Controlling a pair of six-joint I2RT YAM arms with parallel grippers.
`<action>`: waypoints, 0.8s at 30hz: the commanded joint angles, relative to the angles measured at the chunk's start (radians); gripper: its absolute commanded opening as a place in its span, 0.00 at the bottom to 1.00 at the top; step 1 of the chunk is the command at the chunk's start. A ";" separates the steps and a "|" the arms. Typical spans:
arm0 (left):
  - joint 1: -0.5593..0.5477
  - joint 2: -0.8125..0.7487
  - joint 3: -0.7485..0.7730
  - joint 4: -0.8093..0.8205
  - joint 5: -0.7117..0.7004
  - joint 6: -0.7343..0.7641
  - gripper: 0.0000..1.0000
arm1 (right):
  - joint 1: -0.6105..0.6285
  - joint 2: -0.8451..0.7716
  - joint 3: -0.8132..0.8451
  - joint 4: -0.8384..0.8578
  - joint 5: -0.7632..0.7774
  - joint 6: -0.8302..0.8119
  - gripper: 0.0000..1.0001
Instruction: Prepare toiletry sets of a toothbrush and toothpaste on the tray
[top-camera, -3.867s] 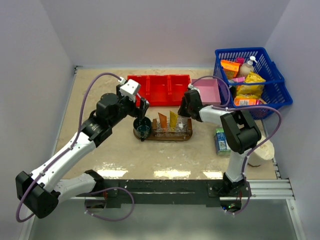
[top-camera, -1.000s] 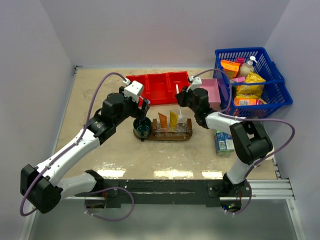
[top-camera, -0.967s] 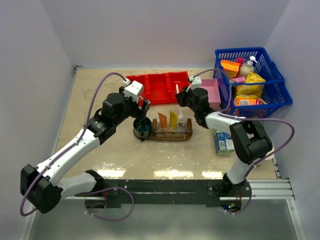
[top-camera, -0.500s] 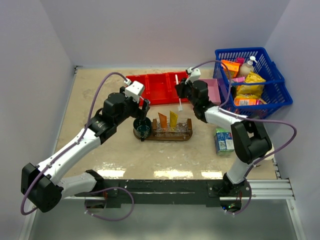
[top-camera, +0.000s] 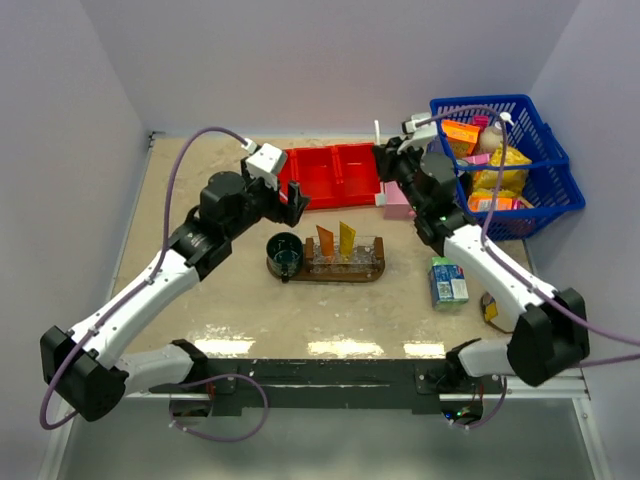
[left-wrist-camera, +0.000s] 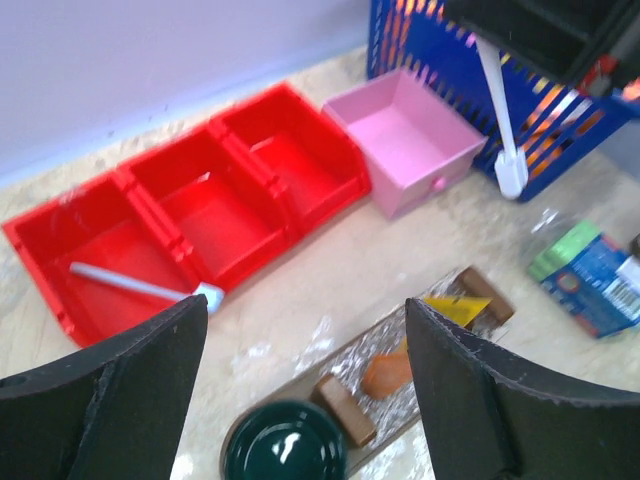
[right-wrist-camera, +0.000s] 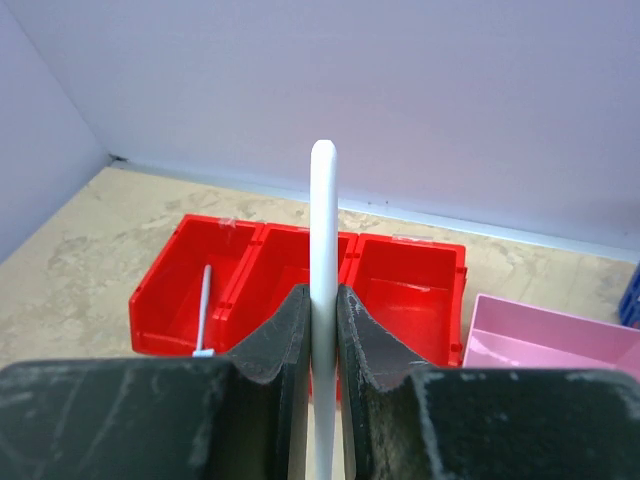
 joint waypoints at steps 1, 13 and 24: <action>0.001 0.033 0.145 0.082 0.099 -0.064 0.84 | 0.023 -0.129 0.033 -0.161 0.006 -0.040 0.00; 0.001 0.099 0.175 0.275 0.430 -0.281 0.88 | 0.300 -0.348 0.020 -0.529 -0.019 -0.012 0.00; 0.001 0.104 0.040 0.413 0.521 -0.489 0.84 | 0.408 -0.370 -0.036 -0.472 0.028 0.017 0.00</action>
